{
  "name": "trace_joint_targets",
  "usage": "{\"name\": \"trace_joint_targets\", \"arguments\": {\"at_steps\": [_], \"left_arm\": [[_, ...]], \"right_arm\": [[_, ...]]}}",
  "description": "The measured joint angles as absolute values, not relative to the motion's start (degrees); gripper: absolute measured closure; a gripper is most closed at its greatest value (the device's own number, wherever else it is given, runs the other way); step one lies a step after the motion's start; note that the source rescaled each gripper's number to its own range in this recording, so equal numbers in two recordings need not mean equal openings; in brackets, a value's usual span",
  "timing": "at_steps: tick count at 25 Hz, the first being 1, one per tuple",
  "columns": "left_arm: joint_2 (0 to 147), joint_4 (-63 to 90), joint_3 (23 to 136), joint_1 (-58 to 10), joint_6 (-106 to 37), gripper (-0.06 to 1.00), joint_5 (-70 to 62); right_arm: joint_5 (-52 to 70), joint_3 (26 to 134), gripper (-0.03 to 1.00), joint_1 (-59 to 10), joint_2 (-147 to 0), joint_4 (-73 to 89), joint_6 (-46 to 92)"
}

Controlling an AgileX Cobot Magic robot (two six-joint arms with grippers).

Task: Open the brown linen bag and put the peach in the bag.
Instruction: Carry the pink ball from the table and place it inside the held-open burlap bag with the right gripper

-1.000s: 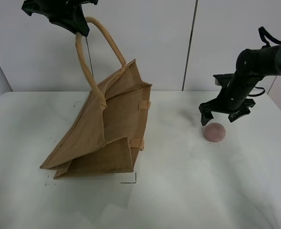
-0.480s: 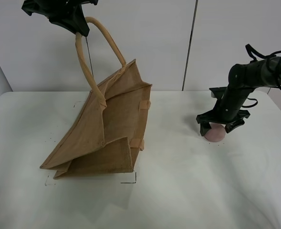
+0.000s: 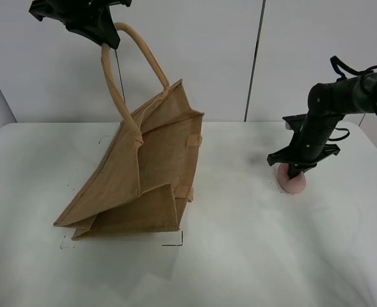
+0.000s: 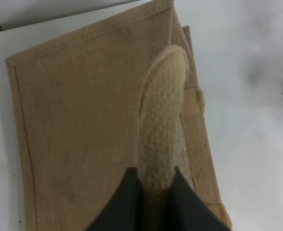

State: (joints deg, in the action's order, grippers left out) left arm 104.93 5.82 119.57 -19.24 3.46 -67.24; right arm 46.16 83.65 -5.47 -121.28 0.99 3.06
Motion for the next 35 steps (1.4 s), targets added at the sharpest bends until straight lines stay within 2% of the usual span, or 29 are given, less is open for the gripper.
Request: {"name": "trace_joint_targets", "arguments": {"at_steps": [4, 14, 19, 27, 35], "left_arm": [[104.9, 7.3, 119.6, -19.2, 3.0, 0.94, -67.2], [103.4, 7.5, 119.5, -19.2, 2.6, 0.94, -67.2], [102.7, 7.5, 119.5, -19.2, 2.5, 0.94, -67.2], [102.7, 8.9, 119.5, -19.2, 2.3, 0.94, -67.2], [102.7, 9.0, 119.5, -19.2, 2.2, 0.94, -67.2]], "right_arm": [[48.0, 84.8, 0.97, -5.5, -115.6, 6.2, 9.9], [52.4, 85.3, 0.97, -6.5, -101.3, 38.0, 36.4], [52.2, 85.3, 0.97, -14.3, -101.4, 42.5, 39.5], [42.7, 85.3, 0.97, -27.1, -108.5, 43.1, 43.4], [35.1, 85.3, 0.97, -29.2, -115.4, 47.7, 50.2]]}}
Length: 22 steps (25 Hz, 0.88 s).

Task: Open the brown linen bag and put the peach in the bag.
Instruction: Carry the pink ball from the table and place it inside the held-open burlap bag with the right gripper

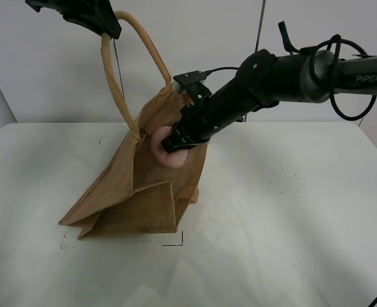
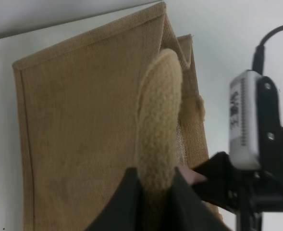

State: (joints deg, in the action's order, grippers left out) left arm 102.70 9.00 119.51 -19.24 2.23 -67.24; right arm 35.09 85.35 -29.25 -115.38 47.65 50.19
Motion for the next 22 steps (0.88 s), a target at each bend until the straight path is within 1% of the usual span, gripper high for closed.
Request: {"name": "trace_joint_targets", "arguments": {"at_steps": [6, 11, 13, 15, 16, 17, 20, 21, 22], "left_arm": [[102.7, 9.1, 119.5, -19.2, 2.2, 0.94, -67.2], [102.7, 9.2, 118.1, -19.2, 2.2, 0.94, -67.2], [102.7, 9.2, 118.0, -19.2, 2.2, 0.94, -67.2], [102.7, 9.2, 118.0, -19.2, 2.2, 0.94, -67.2], [102.7, 9.2, 118.0, -19.2, 2.2, 0.94, -67.2], [102.7, 9.2, 118.0, -19.2, 2.2, 0.94, -67.2], [102.7, 9.2, 118.0, -19.2, 2.2, 0.94, -67.2], [102.7, 9.2, 118.0, -19.2, 2.2, 0.94, -67.2], [102.7, 9.2, 118.0, -19.2, 2.2, 0.94, -67.2]], "right_arm": [[32.9, 85.3, 0.97, -29.3, -119.9, 55.9, 55.7], [27.6, 85.3, 0.97, -30.6, -120.4, 58.4, 57.4], [25.8, 85.3, 0.93, -31.4, -120.4, 58.4, 57.5], [24.5, 85.3, 0.82, -32.2, -120.4, 58.3, 57.5], [24.1, 85.3, 0.72, -32.7, -120.4, 58.2, 57.5], [24.1, 85.3, 0.72, -32.7, -120.4, 58.2, 57.5], [24.0, 85.3, 0.36, -33.6, -120.9, 57.9, 57.5], [23.9, 85.3, 0.20, -33.7, -121.1, 57.4, 57.4], [23.8, 85.3, 0.10, -33.8, -121.2, 57.1, 57.0]]}}
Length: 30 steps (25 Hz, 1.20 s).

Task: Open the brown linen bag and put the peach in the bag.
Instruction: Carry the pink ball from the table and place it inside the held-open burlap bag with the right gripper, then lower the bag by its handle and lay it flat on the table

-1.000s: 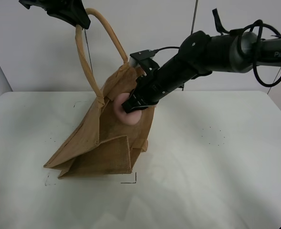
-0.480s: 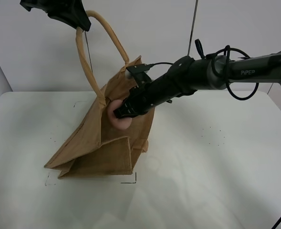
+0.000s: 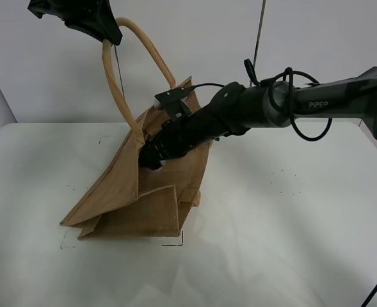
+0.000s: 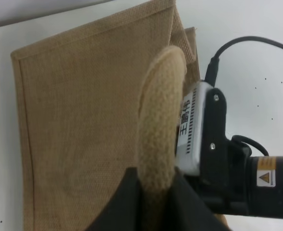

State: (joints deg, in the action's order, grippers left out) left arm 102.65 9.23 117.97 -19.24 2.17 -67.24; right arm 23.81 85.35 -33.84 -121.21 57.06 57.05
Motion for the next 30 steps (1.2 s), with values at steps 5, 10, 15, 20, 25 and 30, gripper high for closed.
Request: {"name": "trace_joint_targets", "arguments": {"at_steps": [5, 10, 15, 20, 25, 30], "left_arm": [[102.2, 9.2, 118.0, -19.2, 2.2, 0.94, -67.2], [102.2, 9.2, 117.9, -19.2, 2.1, 0.94, -67.2], [102.2, 9.2, 117.9, -19.2, 2.1, 0.94, -67.2], [102.2, 9.2, 117.9, -19.2, 2.1, 0.94, -67.2], [102.2, 9.2, 117.9, -19.2, 2.1, 0.94, -67.2], [102.2, 9.2, 117.9, -19.2, 2.1, 0.94, -67.2]], "right_arm": [[23.4, 85.3, -0.02, -33.9, -121.2, 52.5, 52.1], [27.7, 85.3, -0.03, -33.1, -120.5, 46.6, 48.4], [36.2, 85.3, -0.03, -28.2, -117.3, 41.8, 44.6], [43.8, 85.8, -0.03, -25.1, -113.9, 27.5, 35.0], [54.1, 92.4, -0.03, -25.0, -113.0, 9.2, 21.1], [59.3, 95.4, -0.03, -22.7, -113.0, 2.8, 13.7]]}}
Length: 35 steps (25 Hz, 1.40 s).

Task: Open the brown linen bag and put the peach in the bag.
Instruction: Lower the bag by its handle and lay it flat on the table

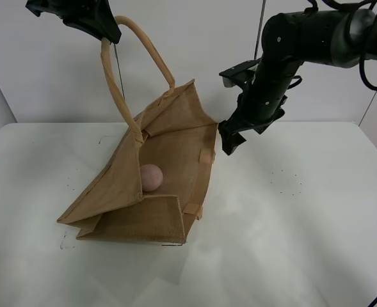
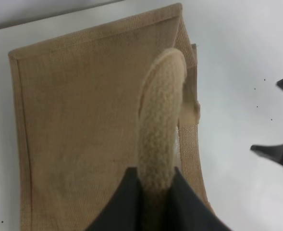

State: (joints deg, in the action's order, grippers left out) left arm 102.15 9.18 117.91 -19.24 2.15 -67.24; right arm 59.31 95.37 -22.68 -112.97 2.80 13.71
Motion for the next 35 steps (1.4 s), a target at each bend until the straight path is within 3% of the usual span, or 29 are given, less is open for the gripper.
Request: {"name": "trace_joint_targets", "arguments": {"at_steps": [4, 12, 22, 28, 35], "left_arm": [[102.2, 9.2, 117.9, -19.2, 2.1, 0.94, -67.2], [102.2, 9.2, 117.9, -19.2, 2.1, 0.94, -67.2], [102.2, 9.2, 117.9, -19.2, 2.1, 0.94, -67.2], [102.2, 9.2, 117.9, -19.2, 2.1, 0.94, -67.2], [102.2, 9.2, 117.9, -19.2, 2.1, 0.94, -67.2]], "right_arm": [[59.7, 95.4, -0.03, -19.0, -113.0, 2.6, 8.3], [62.8, 95.4, -0.03, -3.8, -113.0, 1.0, 1.5], [69.2, 93.9, -0.03, -3.4, -111.9, 1.1, 2.4], [69.2, 80.0, -0.03, -3.4, -100.3, 1.1, 2.3], [69.4, 55.8, -0.03, -3.4, -76.9, 0.7, 2.4]]}}
